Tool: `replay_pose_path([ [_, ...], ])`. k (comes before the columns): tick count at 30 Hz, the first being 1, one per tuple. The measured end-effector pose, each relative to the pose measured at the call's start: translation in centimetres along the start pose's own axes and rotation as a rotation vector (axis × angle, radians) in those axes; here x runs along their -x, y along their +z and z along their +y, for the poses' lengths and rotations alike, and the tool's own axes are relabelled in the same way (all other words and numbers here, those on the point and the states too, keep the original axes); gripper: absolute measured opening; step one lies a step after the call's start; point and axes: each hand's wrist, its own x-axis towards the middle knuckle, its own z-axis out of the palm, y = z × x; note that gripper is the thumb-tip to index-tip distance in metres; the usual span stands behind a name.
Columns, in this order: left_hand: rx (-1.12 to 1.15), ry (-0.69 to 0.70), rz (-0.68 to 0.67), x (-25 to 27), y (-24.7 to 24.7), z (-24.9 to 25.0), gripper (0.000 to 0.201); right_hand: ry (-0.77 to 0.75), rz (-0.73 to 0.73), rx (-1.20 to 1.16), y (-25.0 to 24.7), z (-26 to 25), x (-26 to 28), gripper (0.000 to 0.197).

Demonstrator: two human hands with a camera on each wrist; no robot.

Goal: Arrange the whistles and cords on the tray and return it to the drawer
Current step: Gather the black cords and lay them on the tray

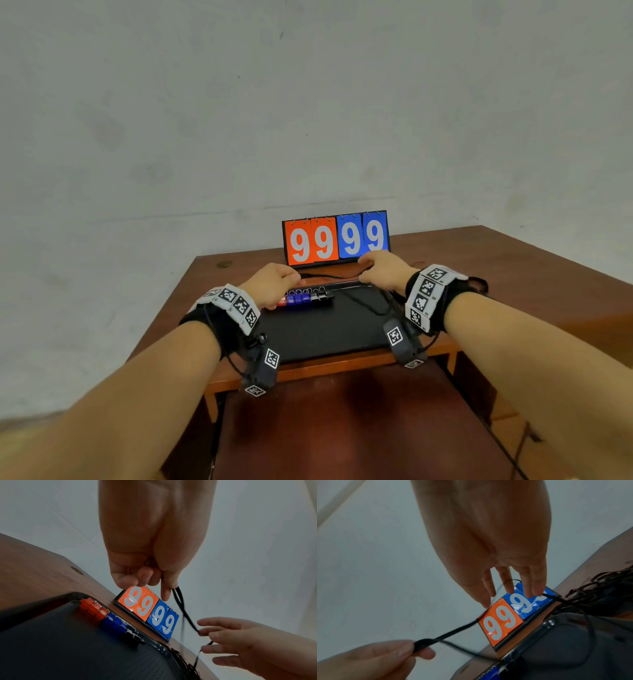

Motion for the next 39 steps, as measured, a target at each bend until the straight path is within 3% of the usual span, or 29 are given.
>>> replay_pose_path([
  [7,0.03,-0.106,-0.061,-0.5,-0.2,-0.4,0.036,-0.167,0.029,0.062,2.5,-4.6,-0.3,0.041],
  [12,0.132,-0.033,-0.027,-0.5,-0.1,-0.4,0.035,-0.28,-0.234,-0.216,4.8,-6.4,-0.1,0.05],
  [20,0.18,0.07,-0.039,0.2,0.0,-1.0,0.023,-0.228,-0.304,-0.556,7.1,-7.1,0.1,0.036],
  [25,0.194,0.009,0.064,0.2,-0.3,-2.7,0.019,-0.248,-0.225,-0.357,6.8,-6.5,-0.1,0.023],
  [34,0.44,-0.072,0.115,0.1,-0.7,-3.8,0.025,-0.202,-0.22,-0.354,5.9,-4.8,-0.5,0.017],
  [39,0.504,-0.142,0.156,-0.1,-0.5,-4.3,0.016,-0.192,-0.215,-0.35,5.0,-3.7,-0.4,0.016],
])
